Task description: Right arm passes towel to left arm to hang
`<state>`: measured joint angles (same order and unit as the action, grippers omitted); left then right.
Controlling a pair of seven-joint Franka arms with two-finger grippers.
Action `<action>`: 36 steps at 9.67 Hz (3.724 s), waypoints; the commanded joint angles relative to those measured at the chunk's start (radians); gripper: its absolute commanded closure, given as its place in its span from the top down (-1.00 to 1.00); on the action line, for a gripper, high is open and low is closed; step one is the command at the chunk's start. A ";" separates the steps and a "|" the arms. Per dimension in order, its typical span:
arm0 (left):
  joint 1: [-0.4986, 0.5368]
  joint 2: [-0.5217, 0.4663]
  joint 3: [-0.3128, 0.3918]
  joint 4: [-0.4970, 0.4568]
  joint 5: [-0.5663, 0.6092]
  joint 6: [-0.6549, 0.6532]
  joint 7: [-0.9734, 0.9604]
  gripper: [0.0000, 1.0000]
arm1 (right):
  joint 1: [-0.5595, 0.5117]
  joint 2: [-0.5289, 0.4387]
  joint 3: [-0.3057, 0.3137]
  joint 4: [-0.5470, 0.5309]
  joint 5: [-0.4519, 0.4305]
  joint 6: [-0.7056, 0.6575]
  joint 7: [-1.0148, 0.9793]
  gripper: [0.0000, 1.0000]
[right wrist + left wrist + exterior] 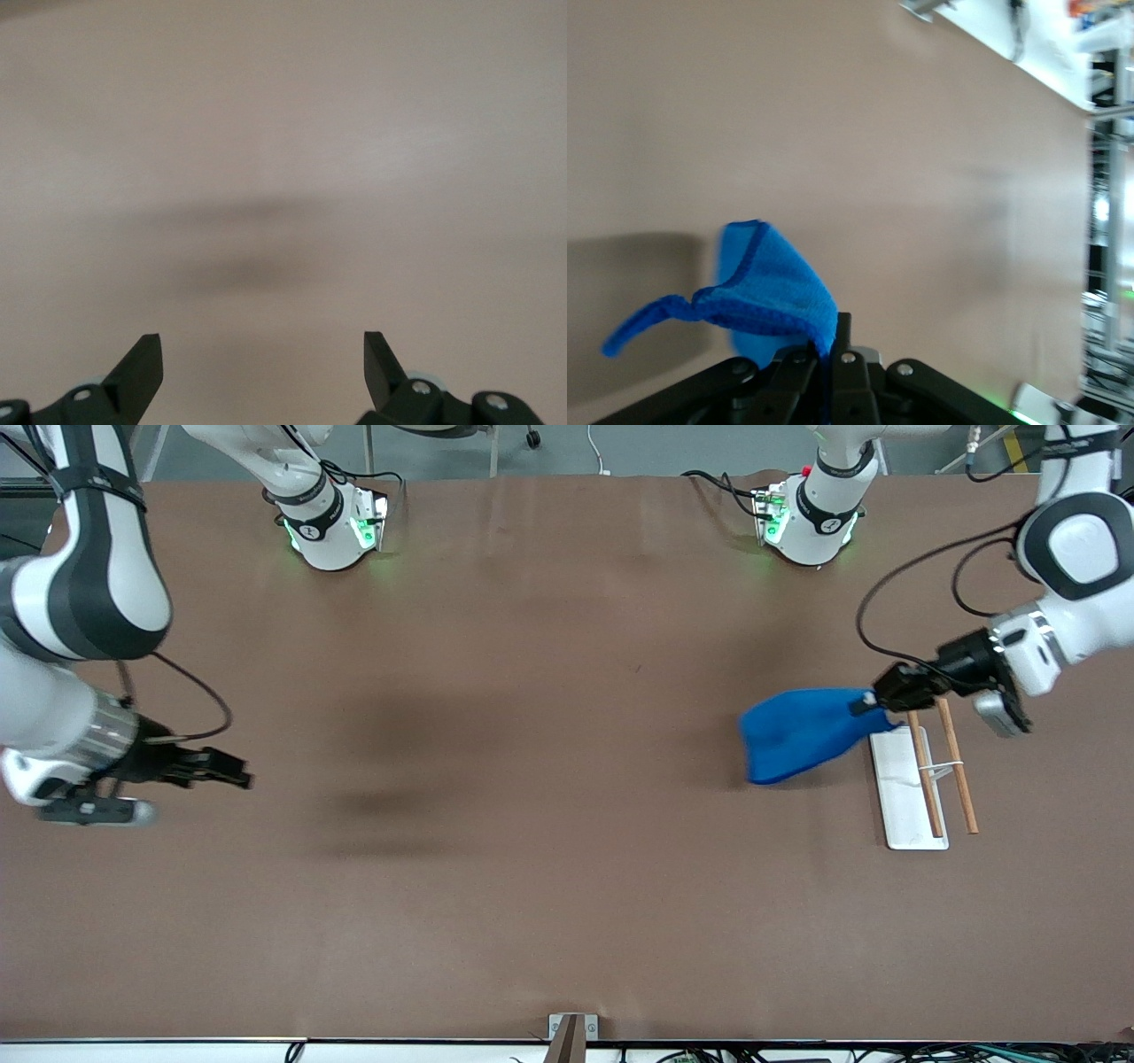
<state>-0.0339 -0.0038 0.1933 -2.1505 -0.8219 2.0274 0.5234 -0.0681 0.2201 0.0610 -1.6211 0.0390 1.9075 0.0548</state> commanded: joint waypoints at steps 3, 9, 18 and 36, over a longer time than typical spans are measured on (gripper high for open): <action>0.003 0.210 0.200 0.223 0.281 0.004 0.056 -1.00 | 0.005 -0.191 -0.115 0.022 -0.053 -0.169 -0.003 1.00; 0.011 0.335 0.337 0.307 0.357 0.005 0.224 -0.79 | -0.001 -0.226 -0.162 0.143 -0.044 -0.381 -0.007 1.00; -0.021 0.242 0.229 0.422 0.539 -0.010 0.096 1.00 | 0.005 -0.242 -0.164 0.099 -0.048 -0.383 -0.073 1.00; -0.009 -0.012 -0.206 0.650 0.833 -0.604 -0.505 1.00 | 0.016 -0.240 -0.159 0.096 -0.054 -0.383 -0.016 1.00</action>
<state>-0.0490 -0.0378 -0.0064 -1.5000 -0.0116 1.4424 0.0075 -0.0589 0.0036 -0.1006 -1.5021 0.0044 1.5231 0.0163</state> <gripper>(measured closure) 0.000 0.000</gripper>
